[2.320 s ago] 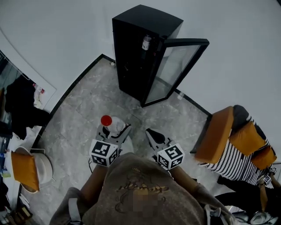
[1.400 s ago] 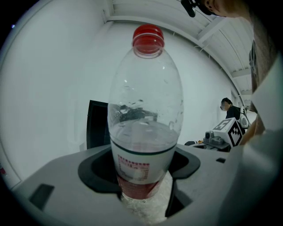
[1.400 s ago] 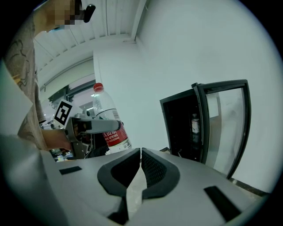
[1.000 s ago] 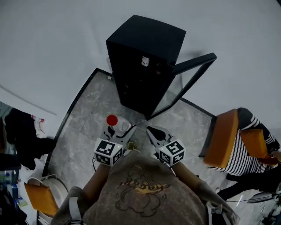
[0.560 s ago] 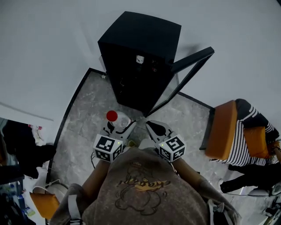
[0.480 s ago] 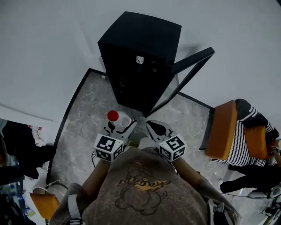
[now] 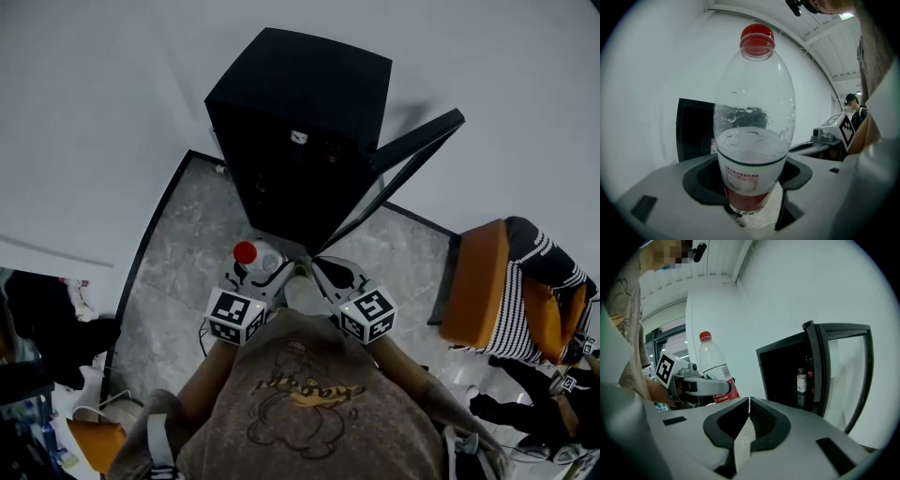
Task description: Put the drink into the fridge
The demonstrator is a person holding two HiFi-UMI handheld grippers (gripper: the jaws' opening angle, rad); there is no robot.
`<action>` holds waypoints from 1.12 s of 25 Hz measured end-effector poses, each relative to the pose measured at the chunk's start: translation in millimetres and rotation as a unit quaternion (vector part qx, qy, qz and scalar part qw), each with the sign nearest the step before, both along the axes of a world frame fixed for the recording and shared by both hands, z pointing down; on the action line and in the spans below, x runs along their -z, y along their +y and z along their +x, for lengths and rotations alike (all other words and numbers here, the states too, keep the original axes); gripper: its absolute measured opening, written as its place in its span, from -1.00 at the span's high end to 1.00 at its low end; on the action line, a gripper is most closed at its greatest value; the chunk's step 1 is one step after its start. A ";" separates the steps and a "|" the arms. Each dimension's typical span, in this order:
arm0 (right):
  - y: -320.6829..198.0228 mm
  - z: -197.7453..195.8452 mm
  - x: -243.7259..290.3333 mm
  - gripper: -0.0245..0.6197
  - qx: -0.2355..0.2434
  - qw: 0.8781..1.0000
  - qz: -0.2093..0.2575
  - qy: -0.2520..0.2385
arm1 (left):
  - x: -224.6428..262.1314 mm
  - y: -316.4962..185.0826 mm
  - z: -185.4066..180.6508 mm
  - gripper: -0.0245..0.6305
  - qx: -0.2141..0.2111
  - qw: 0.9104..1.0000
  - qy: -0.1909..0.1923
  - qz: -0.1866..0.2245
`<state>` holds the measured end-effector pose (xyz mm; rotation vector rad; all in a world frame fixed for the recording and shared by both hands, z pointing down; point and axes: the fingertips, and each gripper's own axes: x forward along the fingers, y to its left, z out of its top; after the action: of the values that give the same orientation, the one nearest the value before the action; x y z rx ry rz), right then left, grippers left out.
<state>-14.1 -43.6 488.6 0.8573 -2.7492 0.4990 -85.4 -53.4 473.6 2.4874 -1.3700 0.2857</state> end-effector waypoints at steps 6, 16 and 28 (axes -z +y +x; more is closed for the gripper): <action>-17.6 -7.0 1.1 0.85 0.010 1.000 0.000 -0.009 | -17.7 -18.6 -6.1 -0.04 0.006 1.000 -0.009 -0.007; -45.7 -8.7 -1.9 0.85 0.004 1.000 -0.001 -0.004 | -39.0 -60.9 -5.8 -0.04 -0.003 1.000 -0.005 -0.002; -78.0 -11.3 -4.6 0.85 -0.006 1.000 0.002 0.005 | -67.7 -125.3 -6.9 -0.04 0.000 1.000 -0.009 -0.004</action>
<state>-25.4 -121.6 493.1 0.8747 -2.7386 0.4897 -92.4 -178.7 541.4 2.4840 -1.3718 0.3137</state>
